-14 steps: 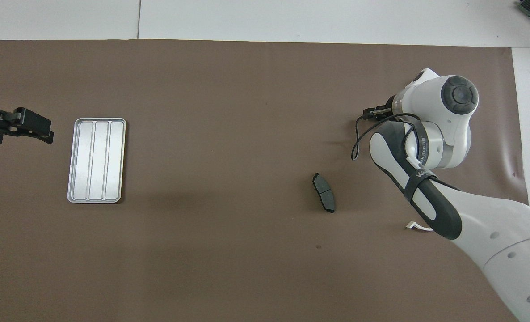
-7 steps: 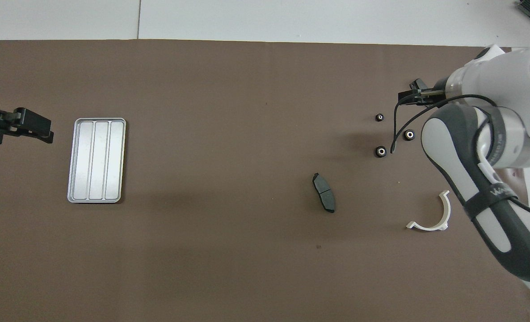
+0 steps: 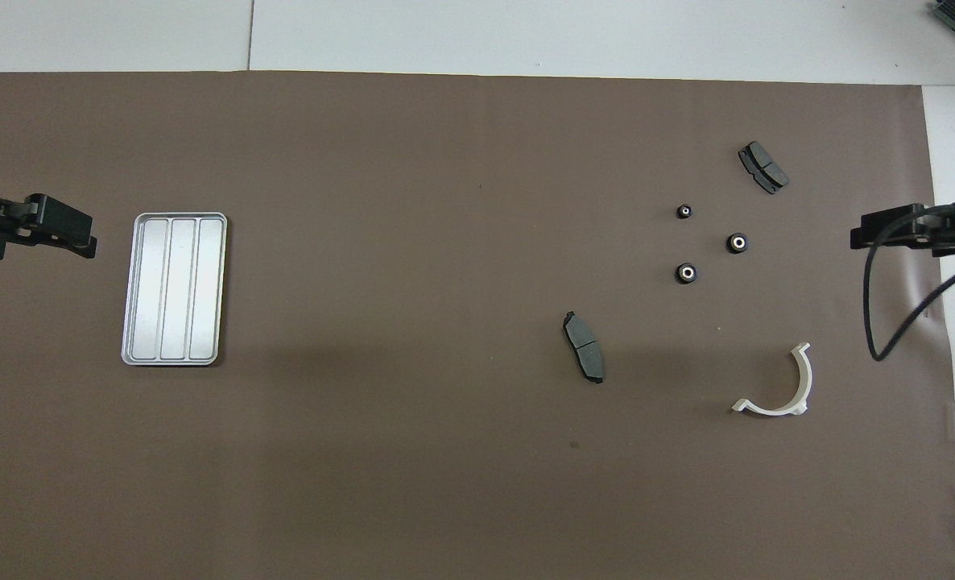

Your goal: Place bearing gear from tray to pile

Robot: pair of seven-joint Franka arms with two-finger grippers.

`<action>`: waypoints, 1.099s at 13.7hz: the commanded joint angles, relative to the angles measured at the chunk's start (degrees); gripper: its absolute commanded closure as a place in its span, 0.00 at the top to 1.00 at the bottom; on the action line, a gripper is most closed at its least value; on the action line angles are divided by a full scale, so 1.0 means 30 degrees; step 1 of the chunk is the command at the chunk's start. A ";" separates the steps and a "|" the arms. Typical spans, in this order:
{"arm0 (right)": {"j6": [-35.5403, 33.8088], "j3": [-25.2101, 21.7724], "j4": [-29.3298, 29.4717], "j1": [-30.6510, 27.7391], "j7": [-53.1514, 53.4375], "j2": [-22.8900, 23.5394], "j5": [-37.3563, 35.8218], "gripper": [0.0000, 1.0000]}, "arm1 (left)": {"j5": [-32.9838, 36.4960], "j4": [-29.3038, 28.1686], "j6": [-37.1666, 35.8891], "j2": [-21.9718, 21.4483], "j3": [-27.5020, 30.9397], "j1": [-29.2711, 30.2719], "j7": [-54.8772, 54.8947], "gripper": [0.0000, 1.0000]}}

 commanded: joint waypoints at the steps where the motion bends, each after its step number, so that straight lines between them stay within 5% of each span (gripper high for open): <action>1: -0.2148 0.0653 0.0286 -0.1011 0.0781 -0.0748 -0.0454 1.00 | -0.0193 -0.0724 0.0556 -0.0601 0.0068 0.0006 0.0293 1.00; 3: -0.2680 0.0889 -0.0705 -0.1366 0.0843 -0.1889 -0.0542 1.00 | -0.0193 -0.0754 0.1488 -0.0572 0.0068 0.0064 0.0264 1.00; 8: -0.2445 0.1620 0.0080 -0.1572 -0.1529 -0.1541 -0.1479 1.00 | -0.0193 -0.0900 0.2285 -0.0571 0.0098 0.0065 0.0264 1.00; 15: -0.2387 0.1972 0.0431 -0.1426 0.0577 -0.1424 -0.1216 1.00 | -0.0193 -0.1252 0.3192 -0.0601 0.0127 0.0065 0.0410 1.00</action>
